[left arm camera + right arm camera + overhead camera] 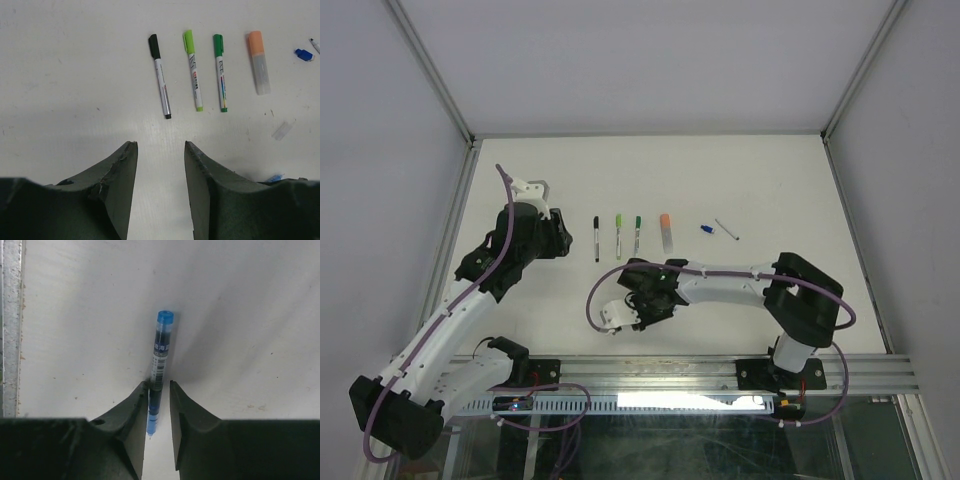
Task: Insert the pens into the pen caps
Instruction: Place the pen at the center of the board.
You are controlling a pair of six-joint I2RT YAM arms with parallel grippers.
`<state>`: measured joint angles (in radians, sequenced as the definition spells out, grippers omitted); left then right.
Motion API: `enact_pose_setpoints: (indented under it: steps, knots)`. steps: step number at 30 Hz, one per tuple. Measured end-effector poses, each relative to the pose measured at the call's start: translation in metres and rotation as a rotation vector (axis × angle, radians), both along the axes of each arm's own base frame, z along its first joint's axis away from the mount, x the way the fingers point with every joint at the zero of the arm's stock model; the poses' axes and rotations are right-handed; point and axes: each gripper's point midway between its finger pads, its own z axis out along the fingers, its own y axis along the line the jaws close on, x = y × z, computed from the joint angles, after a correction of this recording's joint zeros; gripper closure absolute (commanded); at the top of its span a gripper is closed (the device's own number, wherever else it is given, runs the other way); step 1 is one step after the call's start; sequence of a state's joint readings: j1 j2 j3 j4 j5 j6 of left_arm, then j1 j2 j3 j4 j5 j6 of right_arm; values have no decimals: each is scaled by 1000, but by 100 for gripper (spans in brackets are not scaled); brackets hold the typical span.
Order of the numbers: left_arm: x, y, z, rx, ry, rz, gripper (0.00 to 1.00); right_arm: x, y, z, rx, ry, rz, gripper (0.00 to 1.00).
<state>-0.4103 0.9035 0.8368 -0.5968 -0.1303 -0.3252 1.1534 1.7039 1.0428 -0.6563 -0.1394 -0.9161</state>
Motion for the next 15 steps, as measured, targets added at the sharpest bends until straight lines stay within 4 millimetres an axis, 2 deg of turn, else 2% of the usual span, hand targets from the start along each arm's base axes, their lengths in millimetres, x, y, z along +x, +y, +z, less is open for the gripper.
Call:
enact_pose_setpoints:
  steps: [4, 7, 12, 15]
  knots:
    - [0, 0, -2, 3, 8, -1, 57, -1, 1, 2, 4, -5, -3, 69]
    - [1, -2, -5, 3, 17, -7, 56, -1, 4, 11, 39, -10, -32, 67]
    - [1, -11, -12, -5, 46, -53, 54, -2, 12, 59, 245, -41, -151, 64]
    - [0, -19, -16, -15, 66, -99, 57, -8, 13, 83, 412, -16, -299, 62]
